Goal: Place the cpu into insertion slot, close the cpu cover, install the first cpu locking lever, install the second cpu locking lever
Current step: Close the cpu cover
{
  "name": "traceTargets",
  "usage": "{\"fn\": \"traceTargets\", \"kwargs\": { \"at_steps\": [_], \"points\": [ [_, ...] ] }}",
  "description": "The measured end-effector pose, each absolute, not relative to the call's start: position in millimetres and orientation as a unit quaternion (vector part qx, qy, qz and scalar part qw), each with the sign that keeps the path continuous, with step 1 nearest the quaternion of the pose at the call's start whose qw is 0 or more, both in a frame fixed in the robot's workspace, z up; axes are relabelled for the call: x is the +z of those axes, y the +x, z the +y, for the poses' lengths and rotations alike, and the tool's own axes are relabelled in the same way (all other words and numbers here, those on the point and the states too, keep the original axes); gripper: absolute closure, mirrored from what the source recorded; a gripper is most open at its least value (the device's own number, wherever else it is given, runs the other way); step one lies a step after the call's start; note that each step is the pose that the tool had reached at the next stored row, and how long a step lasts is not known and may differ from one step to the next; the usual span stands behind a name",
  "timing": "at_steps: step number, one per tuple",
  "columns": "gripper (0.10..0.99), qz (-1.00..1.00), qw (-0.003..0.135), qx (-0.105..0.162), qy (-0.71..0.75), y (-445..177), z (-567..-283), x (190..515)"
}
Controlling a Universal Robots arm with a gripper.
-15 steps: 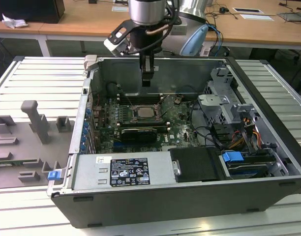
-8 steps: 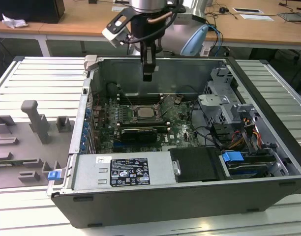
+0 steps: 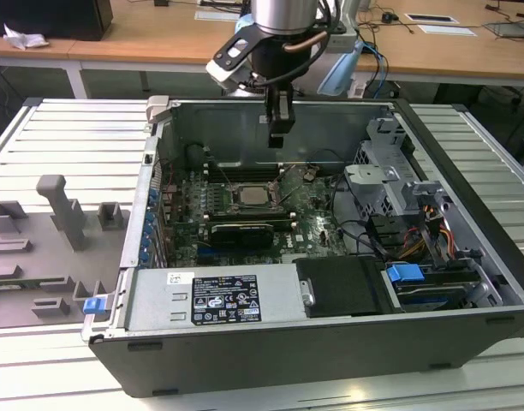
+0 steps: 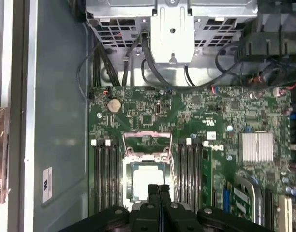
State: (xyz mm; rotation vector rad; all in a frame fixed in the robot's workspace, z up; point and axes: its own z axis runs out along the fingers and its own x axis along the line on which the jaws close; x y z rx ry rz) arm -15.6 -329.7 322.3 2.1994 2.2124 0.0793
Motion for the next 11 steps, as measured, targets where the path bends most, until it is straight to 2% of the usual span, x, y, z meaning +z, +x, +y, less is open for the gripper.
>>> {"fn": "traceTargets", "kwargs": {
  "at_steps": [11],
  "points": [
    [0.98,0.712,0.01,0.026,0.702,-8.6,-329.7,315.4]
  ]
}}
